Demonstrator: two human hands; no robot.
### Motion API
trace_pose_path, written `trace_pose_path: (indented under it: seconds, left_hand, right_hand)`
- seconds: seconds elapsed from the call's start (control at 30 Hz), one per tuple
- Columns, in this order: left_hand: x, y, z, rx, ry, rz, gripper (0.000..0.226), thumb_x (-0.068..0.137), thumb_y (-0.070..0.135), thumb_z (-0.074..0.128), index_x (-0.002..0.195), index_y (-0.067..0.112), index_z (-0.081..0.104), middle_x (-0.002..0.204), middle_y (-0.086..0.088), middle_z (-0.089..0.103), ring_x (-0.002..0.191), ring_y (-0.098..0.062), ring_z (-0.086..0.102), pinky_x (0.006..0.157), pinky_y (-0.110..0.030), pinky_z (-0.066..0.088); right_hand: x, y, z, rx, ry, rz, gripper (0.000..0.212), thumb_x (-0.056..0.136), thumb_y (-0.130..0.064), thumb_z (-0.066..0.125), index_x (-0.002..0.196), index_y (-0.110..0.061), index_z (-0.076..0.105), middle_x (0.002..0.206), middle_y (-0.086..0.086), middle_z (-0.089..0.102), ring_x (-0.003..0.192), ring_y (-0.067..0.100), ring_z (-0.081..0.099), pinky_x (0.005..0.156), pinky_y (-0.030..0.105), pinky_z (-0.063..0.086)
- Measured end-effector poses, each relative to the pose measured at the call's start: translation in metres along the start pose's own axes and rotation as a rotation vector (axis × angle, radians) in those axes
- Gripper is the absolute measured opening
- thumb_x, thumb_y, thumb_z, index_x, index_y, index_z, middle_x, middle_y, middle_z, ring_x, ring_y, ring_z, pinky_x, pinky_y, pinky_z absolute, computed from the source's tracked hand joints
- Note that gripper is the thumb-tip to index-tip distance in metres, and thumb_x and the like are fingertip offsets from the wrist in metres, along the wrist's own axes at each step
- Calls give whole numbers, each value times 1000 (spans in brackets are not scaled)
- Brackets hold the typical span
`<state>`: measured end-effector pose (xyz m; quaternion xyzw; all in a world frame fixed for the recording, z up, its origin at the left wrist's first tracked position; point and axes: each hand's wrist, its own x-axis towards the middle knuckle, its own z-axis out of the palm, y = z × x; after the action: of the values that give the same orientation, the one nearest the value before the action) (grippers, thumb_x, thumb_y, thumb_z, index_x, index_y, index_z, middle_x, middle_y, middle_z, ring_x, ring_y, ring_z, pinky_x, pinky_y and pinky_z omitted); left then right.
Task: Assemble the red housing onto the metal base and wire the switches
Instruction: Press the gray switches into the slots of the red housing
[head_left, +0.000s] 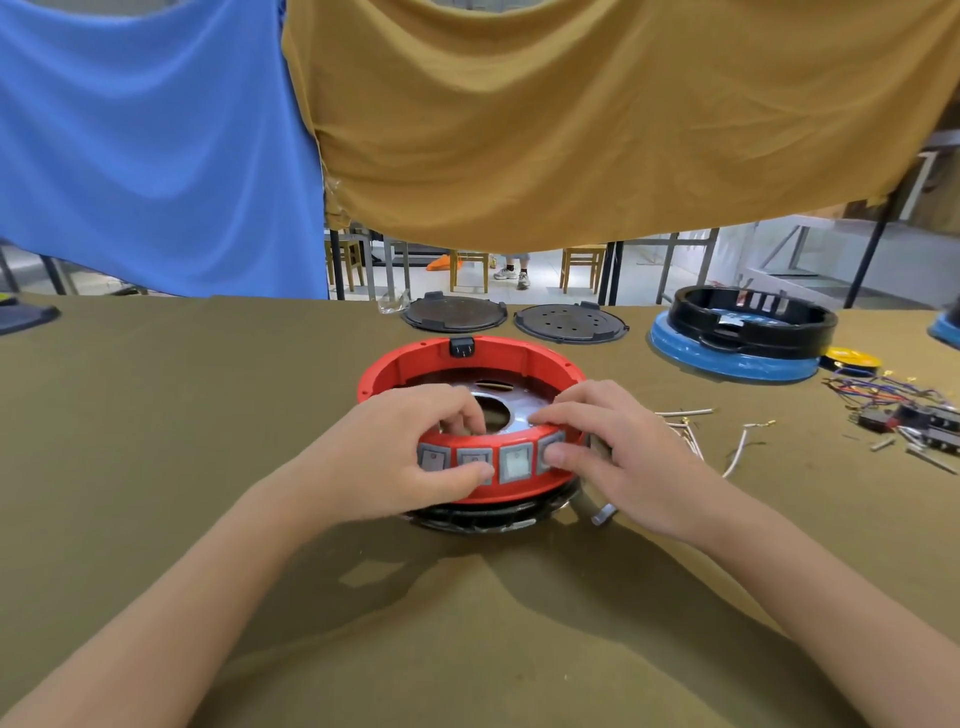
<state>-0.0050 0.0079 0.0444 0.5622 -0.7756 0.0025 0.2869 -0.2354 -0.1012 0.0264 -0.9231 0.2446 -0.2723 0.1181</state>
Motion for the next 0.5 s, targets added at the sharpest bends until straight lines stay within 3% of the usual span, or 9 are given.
trace_pose_path:
  seconds: [0.1,0.17,0.23,0.27,0.33,0.37,0.4,0.5]
  left_hand:
    - [-1,0,-4,-13,20,-41,29,83,61,52,85,33,58,80,14,61,77,-9,57,63,-23,45]
    - [1,-2,-3,8,175,-124,34,86,63,45,88,32,59,83,14,60,80,-7,56,68,-24,44]
    - [5,-11,-2,97,382,-355,37,88,56,49,109,27,58,105,9,59,98,-9,55,83,-31,45]
    - [5,-15,-3,116,406,-529,44,88,51,54,122,22,54,119,2,55,110,-17,53,92,-36,44]
    - [5,-23,-1,-33,316,-813,52,89,39,58,134,16,46,130,-8,51,119,-28,51,102,-41,42]
    - [6,-25,1,-138,290,-867,46,90,33,56,132,17,47,127,-8,55,115,-28,54,100,-41,44]
    - [5,-25,4,-203,291,-879,39,90,27,54,127,19,50,119,-5,60,109,-27,57,96,-41,45]
    - [6,-22,6,-244,414,-786,35,86,14,50,119,26,54,106,4,65,101,-23,60,89,-38,47]
  right_hand:
    - [-2,-4,3,42,-5,-32,39,91,-51,55,125,-34,61,114,-28,46,118,-9,37,89,2,33]
    - [0,-3,4,82,86,11,48,90,-63,47,127,-35,58,117,-24,45,122,-8,35,89,2,32]
    - [2,0,4,148,211,137,50,93,-62,45,134,-35,52,124,-19,42,124,-2,36,92,8,30]
    - [2,1,5,193,228,202,50,93,-60,46,138,-38,48,126,-18,42,124,0,38,95,13,30]
    - [2,2,11,291,158,266,39,94,-60,48,132,-54,42,123,-22,46,120,-1,43,94,19,35]
    - [2,2,14,342,129,270,30,94,-59,49,123,-63,42,120,-27,49,119,-3,47,94,20,39]
    - [2,1,16,406,128,271,26,93,-57,51,116,-65,45,119,-28,53,118,-3,50,95,24,44]
    - [1,0,16,578,201,284,37,88,-49,58,123,-56,50,125,-20,59,119,3,55,94,32,53]
